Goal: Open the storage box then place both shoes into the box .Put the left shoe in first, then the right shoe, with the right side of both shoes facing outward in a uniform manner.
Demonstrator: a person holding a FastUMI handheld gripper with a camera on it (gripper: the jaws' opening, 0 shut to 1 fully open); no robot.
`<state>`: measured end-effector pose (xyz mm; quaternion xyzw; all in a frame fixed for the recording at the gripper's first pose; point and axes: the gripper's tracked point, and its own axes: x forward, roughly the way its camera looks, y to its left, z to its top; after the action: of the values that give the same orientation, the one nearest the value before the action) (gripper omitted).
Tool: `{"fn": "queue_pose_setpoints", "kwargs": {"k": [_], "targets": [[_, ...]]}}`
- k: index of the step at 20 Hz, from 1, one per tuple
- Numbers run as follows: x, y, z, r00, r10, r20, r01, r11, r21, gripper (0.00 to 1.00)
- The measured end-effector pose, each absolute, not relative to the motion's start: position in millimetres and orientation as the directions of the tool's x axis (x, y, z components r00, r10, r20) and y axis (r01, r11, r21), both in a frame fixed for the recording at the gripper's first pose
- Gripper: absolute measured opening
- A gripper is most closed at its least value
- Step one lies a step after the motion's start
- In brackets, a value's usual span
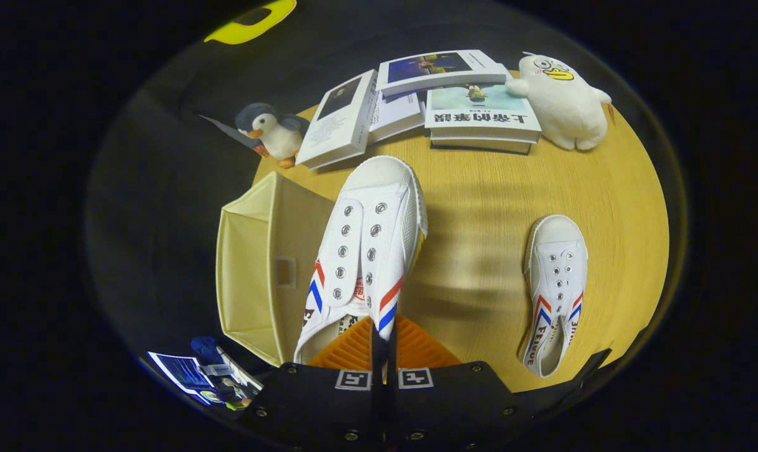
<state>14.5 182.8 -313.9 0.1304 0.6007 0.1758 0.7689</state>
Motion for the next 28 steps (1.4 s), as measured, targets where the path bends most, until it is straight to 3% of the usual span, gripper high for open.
{"fn": "queue_pose_setpoints", "kwargs": {"k": [11,28], "targets": [[21,264,-243,0.223,0.506,-0.833,-0.305,0.848,0.433,0.01],[-3,375,-297,0.056,0.451,-0.891,-0.484,0.793,0.371,0.01]]}}
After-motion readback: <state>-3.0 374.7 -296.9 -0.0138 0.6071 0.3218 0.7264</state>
